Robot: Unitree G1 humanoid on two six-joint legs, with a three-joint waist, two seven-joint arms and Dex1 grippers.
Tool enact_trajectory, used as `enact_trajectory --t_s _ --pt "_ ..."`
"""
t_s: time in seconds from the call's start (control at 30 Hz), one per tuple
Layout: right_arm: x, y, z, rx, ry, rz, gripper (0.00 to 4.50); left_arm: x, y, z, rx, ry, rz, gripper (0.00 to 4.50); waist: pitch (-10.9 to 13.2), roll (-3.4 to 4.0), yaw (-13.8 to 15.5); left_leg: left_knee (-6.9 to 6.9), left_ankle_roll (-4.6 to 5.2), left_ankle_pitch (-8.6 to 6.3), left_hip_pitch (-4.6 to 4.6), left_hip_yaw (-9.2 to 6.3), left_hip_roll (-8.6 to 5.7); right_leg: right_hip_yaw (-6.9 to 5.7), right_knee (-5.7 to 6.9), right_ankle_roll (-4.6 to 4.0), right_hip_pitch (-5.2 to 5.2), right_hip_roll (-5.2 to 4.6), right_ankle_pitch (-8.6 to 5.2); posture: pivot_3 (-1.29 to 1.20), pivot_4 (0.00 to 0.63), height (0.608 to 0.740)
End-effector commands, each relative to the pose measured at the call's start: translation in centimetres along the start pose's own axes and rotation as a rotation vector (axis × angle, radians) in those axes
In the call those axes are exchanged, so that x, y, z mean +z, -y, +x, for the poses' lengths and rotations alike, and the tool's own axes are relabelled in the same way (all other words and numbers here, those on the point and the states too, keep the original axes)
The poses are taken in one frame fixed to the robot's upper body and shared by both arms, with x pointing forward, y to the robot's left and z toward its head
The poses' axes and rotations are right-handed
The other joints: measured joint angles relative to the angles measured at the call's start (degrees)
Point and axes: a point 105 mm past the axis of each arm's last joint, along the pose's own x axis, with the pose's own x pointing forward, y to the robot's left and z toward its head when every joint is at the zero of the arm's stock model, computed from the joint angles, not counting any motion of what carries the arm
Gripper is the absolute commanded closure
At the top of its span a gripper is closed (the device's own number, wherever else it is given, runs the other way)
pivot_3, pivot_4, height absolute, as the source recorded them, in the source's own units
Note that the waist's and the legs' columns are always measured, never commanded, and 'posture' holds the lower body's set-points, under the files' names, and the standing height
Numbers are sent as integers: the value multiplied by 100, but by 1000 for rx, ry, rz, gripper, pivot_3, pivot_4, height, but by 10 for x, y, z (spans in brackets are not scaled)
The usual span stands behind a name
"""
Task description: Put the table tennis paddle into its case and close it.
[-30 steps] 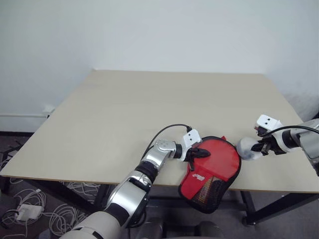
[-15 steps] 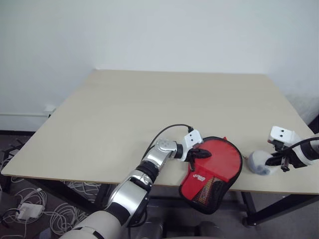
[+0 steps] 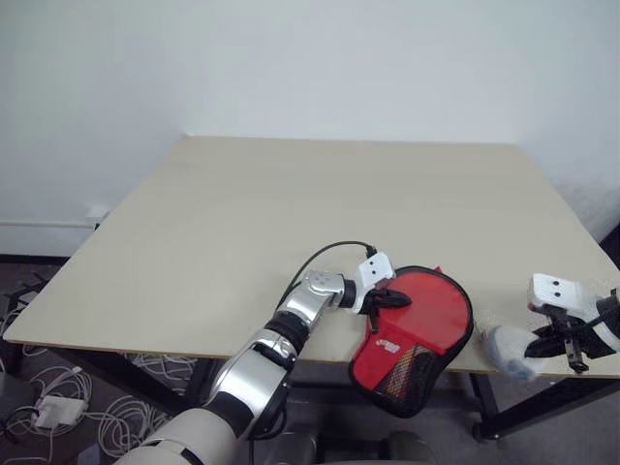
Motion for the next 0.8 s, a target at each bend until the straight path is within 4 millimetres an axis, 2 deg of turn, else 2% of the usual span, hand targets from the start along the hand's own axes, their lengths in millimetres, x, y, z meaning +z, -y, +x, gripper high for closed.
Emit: enact_trajectory --t_s 0.03,0.2,0.33,0.57,0.8 --pt "14 -12 -6 43 28 -80 4465 -32 7 -2 -24 -121 -57 4500 0 -1 0 0 0 0 0 0 -1 0 0 0 1 -3 0 0 0 734" --pt "29 -39 0 145 57 -153 4465 -30 7 -2 -29 -120 -50 4500 1 -2 2 0 2 -1 -2 -2 -3 -5 -2 3 1 -10 -2 0 0 734" --pt "34 -52 3 182 58 -186 4465 -28 6 -3 -28 -119 -46 4500 1 -4 1 0 3 -2 -2 -3 -4 -8 -4 4 4 -13 -2 0 0 734" --pt "29 -74 8 275 33 -255 4465 -29 6 -4 -27 -121 -44 4500 1 -6 4 -1 8 -7 -1 -10 -1 -20 -29 4 19 -15 -2 0 0 734" --pt "26 -100 21 355 37 -330 4465 -27 7 -3 -33 -115 -46 4500 1 -6 31 0 23 -18 2 -18 -1 -37 -59 5 50 -19 -2 0 0 734"
